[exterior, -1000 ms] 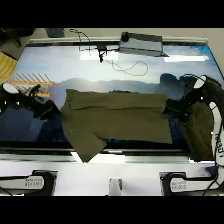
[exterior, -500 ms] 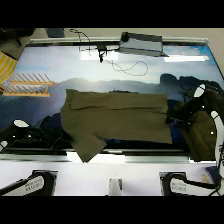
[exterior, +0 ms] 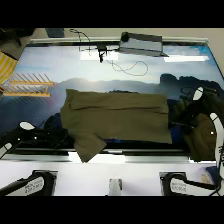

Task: Fold the shirts.

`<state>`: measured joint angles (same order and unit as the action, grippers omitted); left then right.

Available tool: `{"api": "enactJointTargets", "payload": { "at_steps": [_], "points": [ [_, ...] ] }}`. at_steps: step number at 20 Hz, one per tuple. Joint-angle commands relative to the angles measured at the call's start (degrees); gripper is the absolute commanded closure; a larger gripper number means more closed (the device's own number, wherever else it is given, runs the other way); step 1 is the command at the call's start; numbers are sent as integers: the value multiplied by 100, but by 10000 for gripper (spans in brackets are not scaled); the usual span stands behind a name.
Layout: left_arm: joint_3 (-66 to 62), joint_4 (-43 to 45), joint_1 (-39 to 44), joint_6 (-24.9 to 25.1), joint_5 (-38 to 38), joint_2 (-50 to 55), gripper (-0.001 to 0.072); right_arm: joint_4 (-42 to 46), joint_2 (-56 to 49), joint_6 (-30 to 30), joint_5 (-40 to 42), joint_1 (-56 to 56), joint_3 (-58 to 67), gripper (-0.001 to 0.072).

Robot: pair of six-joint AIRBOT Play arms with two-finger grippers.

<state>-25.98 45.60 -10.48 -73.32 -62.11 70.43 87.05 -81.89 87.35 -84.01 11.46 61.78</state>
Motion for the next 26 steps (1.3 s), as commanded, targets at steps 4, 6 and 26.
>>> {"api": "enactJointTargets", "payload": {
  "at_steps": [4,6,26],
  "points": [
    [2,20,98,70,214,-17,672,-1204,4,-133,2,1097,-800,156],
    [-2,20,98,90,219,-17,672,-1228,4,-173,17,1268,-920,157],
    [-1152,24,81,256,-122,-249,677,-2284,216,-592,590,1261,-1121,688]
  ]
}}
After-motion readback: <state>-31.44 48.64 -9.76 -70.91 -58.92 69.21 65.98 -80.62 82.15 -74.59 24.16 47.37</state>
